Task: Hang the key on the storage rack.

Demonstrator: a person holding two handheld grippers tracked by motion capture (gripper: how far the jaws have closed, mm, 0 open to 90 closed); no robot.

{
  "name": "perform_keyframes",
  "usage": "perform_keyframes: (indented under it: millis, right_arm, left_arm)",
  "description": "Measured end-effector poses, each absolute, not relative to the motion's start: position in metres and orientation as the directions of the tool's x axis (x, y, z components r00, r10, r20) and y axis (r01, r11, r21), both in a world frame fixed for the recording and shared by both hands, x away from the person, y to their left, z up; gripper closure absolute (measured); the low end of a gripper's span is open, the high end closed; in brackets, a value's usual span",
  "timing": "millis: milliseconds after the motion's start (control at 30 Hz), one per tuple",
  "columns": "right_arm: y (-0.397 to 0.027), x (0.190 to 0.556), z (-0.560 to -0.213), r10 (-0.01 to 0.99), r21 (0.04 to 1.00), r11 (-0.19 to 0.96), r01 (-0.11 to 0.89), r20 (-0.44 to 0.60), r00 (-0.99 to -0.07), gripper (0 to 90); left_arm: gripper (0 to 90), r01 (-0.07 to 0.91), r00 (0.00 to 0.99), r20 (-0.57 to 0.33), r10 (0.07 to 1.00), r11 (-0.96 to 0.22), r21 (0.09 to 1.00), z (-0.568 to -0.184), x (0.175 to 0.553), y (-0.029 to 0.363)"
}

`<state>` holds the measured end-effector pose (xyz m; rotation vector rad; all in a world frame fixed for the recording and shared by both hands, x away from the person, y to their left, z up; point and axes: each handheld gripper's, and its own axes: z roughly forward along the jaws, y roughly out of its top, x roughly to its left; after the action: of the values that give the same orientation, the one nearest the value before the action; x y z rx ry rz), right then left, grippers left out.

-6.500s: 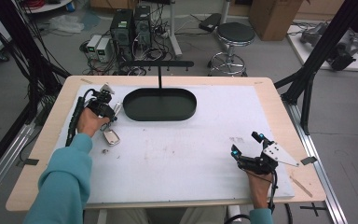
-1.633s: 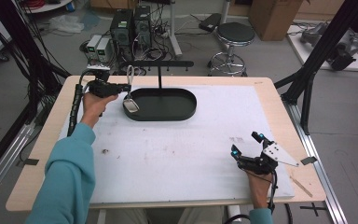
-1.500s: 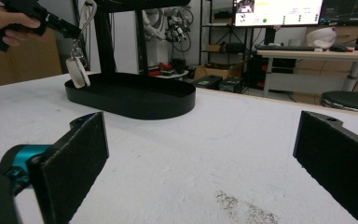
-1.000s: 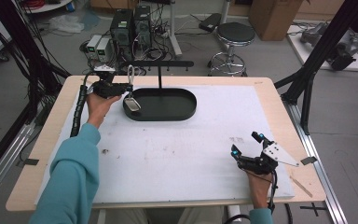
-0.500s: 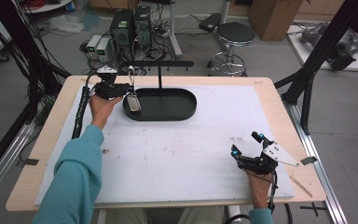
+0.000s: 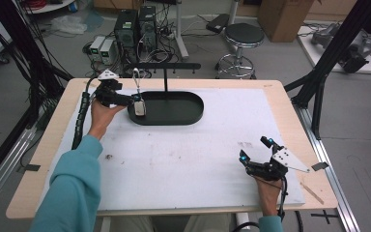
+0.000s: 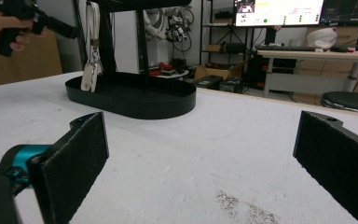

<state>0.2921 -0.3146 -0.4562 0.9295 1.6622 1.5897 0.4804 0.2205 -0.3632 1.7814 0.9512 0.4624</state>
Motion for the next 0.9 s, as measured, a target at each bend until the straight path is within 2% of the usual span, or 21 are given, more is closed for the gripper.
perform_keyframes:
  millis: [267,400,500,767,900]
  right_arm:
    - [-0.315,0.292,-0.456,0.844,0.998,0.016,0.056,0.017,-0.536,2.6]
    - [-0.315,0.292,-0.456,0.843,0.998,0.014,0.059,0.020,-0.537,2.6]
    - [-0.315,0.292,-0.456,0.844,0.998,0.014,0.057,0.019,-0.537,2.6]
    - [-0.314,0.292,-0.456,0.845,0.998,0.019,0.053,0.013,-0.535,2.6]
    - [-0.314,0.292,-0.456,0.845,0.998,0.015,0.055,0.017,-0.534,2.6]
  left_arm:
    - [1.7,0.273,0.648,-0.081,0.757,-0.132,0.953,-0.356,0.439,0.239]
    - [1.7,0.190,0.691,-0.033,0.722,-0.137,0.972,-0.362,0.410,0.248]
    - [1.7,0.146,0.707,-0.036,0.707,-0.096,0.985,-0.372,0.388,0.256]
    - [1.7,0.073,0.719,-0.049,0.694,-0.005,0.997,-0.405,0.336,0.278]
    - [1.7,0.068,0.722,-0.060,0.689,0.016,0.998,-0.417,0.323,0.284]
